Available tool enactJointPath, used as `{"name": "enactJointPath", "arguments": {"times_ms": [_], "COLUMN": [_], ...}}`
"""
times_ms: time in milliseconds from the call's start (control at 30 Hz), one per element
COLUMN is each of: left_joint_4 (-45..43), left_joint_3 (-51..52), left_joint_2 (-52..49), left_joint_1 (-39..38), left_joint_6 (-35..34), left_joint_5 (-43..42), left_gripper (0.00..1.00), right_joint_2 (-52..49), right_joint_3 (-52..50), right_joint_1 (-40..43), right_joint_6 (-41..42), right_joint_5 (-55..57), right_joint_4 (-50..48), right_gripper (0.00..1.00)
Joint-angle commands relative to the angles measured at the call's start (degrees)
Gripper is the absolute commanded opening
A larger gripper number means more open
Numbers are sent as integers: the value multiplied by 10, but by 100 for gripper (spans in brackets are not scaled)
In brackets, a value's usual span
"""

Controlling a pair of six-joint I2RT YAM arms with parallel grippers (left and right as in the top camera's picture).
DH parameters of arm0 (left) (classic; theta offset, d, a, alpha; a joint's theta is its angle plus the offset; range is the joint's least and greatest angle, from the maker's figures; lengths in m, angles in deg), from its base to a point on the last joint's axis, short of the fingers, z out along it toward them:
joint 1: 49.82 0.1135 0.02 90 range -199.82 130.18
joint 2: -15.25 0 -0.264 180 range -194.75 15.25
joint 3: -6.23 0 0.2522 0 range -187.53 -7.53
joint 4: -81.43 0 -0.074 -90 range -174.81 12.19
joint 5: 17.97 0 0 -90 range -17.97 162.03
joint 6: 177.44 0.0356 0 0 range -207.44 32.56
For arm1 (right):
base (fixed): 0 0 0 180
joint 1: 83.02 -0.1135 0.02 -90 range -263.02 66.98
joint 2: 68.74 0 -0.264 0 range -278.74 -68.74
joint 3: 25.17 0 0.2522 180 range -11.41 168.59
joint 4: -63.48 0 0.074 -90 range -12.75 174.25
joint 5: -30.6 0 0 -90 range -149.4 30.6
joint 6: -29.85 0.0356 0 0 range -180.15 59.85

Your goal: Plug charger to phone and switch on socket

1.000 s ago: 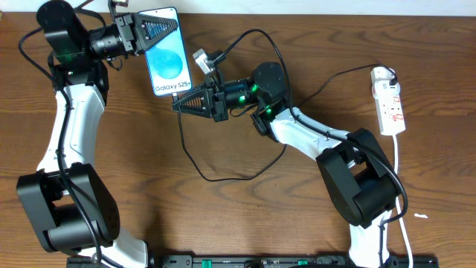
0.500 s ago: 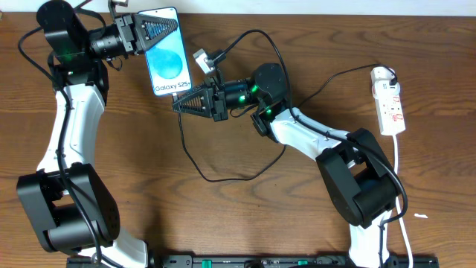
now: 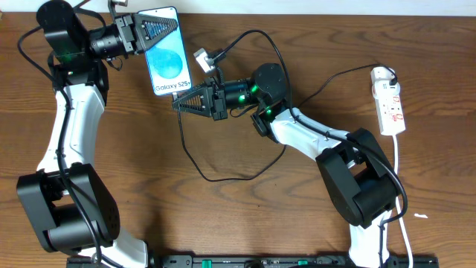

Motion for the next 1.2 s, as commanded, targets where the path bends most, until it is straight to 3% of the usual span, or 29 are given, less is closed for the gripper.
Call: {"name": "enactJointPath", "arguments": {"times_ms": [0, 1167], "left_joint_4": [-3, -2], "left_joint_3": [-10, -10], "left_joint_2": [15, 15], "left_joint_1": [-5, -5], "left_joint_6": [24, 24], "left_joint_5": [-47, -47], "left_gripper": [7, 7], "right_joint_2": [4, 4], "right_joint_3": [10, 13], "right_joint_1": [12, 21], "right_joint_6": [1, 10], "right_joint_5": [84, 112], "right_joint_4": [-10, -26], "right_gripper": [1, 1]}}
